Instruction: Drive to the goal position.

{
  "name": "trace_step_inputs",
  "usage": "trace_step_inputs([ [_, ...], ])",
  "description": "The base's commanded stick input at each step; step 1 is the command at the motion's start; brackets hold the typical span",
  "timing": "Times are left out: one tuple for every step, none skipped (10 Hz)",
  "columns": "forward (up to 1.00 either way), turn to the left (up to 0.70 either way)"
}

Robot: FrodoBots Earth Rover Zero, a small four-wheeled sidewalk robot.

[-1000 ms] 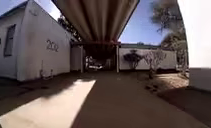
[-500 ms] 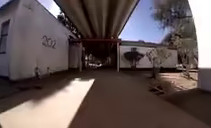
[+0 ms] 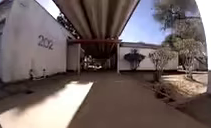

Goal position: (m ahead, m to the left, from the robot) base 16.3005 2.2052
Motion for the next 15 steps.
trace_step_inputs([
  [0.70, 0.00],
  [0.70, 0.00],
  [0.70, 0.00],
  [0.70, 0.00],
  [0.70, 0.00],
  [0.70, 0.00],
  [0.70, 0.00],
  [0.70, 0.00],
  [0.70, 0.00],
  [0.70, 0.00],
  [0.70, 0.00],
  [0.70, 0.00],
  [0.70, 0.00],
  [0.70, 0.00],
  [0.70, 0.00],
])
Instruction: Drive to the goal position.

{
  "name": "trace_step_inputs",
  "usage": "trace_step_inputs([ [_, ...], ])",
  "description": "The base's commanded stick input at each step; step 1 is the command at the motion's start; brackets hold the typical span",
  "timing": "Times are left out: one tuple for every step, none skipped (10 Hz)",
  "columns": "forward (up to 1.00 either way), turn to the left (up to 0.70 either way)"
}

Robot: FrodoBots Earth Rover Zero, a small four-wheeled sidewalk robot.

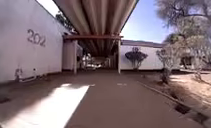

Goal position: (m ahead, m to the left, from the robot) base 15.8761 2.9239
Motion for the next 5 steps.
trace_step_inputs([
  [0.70, 0.00],
  [0.70, 0.00],
  [0.70, 0.00],
  [0.70, 0.09],
  [0.70, 0.27],
])
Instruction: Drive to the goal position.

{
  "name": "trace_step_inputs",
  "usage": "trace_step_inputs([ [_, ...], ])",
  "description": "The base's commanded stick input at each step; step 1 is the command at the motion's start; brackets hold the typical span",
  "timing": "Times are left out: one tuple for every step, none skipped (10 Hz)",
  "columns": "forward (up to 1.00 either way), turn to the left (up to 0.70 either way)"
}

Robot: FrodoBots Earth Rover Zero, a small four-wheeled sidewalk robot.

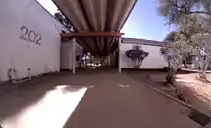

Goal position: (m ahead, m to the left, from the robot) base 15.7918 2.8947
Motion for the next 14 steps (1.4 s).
trace_step_inputs([
  [0.70, 0.27],
  [0.70, 0.12],
  [0.70, 0.00],
  [0.70, 0.00],
  [0.70, 0.00],
  [0.70, 0.00],
  [0.70, 0.00],
  [0.70, 0.00],
  [0.70, 0.00],
  [0.70, 0.00],
  [0.70, 0.00],
  [0.70, 0.00],
  [0.70, 0.00],
  [0.70, 0.00],
])
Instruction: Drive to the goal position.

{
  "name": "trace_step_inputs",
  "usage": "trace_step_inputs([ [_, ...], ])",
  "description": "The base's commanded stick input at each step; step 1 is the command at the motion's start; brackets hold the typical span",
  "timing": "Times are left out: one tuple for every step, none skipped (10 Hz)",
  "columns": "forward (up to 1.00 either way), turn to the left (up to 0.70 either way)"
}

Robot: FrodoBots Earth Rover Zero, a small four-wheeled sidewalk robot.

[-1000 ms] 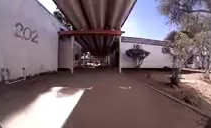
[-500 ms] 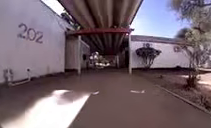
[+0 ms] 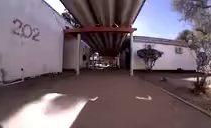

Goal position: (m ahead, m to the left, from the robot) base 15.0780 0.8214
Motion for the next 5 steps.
trace_step_inputs([
  [0.70, 0.00],
  [0.70, 0.00],
  [0.70, 0.00],
  [0.70, 0.00],
  [0.70, 0.00],
])
